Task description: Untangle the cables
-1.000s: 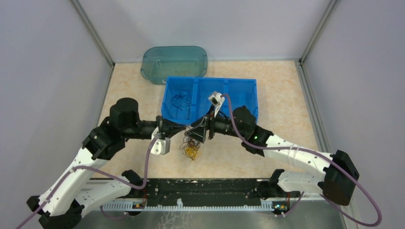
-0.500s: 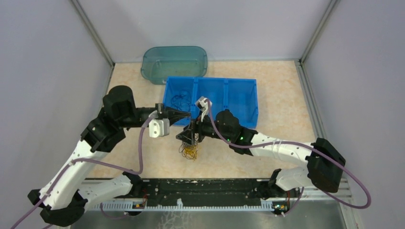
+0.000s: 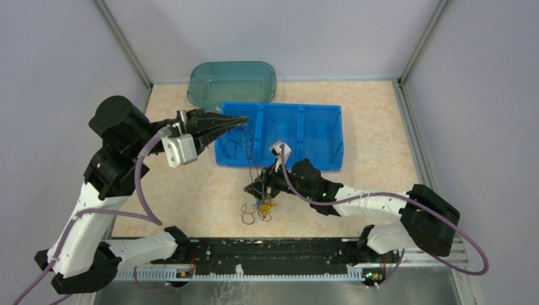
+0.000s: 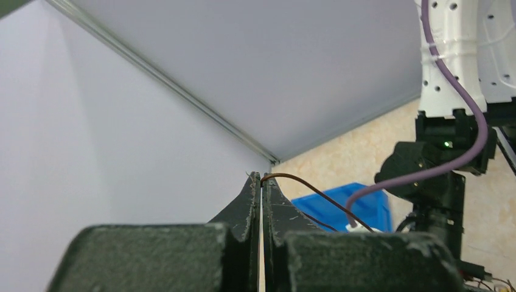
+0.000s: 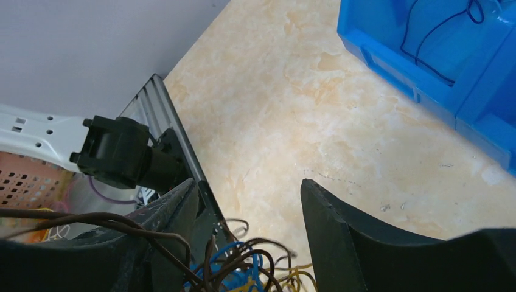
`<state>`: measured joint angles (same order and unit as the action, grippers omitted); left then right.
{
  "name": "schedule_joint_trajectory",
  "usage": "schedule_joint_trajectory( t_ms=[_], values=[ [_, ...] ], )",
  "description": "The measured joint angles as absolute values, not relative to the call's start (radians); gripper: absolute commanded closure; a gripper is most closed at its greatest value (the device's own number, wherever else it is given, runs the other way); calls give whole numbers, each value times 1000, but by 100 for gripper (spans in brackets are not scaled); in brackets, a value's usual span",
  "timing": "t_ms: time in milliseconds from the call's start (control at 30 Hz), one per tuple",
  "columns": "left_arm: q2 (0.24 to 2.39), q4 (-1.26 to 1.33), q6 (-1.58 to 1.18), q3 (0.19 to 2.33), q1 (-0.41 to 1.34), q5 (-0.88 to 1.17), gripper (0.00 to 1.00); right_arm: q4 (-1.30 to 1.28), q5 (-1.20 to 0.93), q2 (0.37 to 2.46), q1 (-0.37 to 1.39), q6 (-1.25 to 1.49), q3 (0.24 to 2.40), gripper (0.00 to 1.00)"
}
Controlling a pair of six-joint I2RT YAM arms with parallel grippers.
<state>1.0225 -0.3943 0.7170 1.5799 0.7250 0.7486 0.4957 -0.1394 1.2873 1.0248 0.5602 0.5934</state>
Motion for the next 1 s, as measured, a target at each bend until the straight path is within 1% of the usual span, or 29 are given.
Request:
schedule_joint_trajectory(
  t_ms=[233,467,700,900,1000],
  values=[
    [1073,-336,699,1690,725,740,100,583,-113,1287,1025,592,547,37],
    [1102,-237,696,1738,725,718,100,627,-86,1287,1025,612,504,37],
    [1106,-114,737,1855,725,676,100,597,-44,1287,1025,621,403,36],
    [1069,-7,791,1875,725,628,100,575,-20,1274,1025,642,345,36],
    [1070,49,822,1881,725,607,100,572,-12,1271,1025,649,334,35]
  ],
)
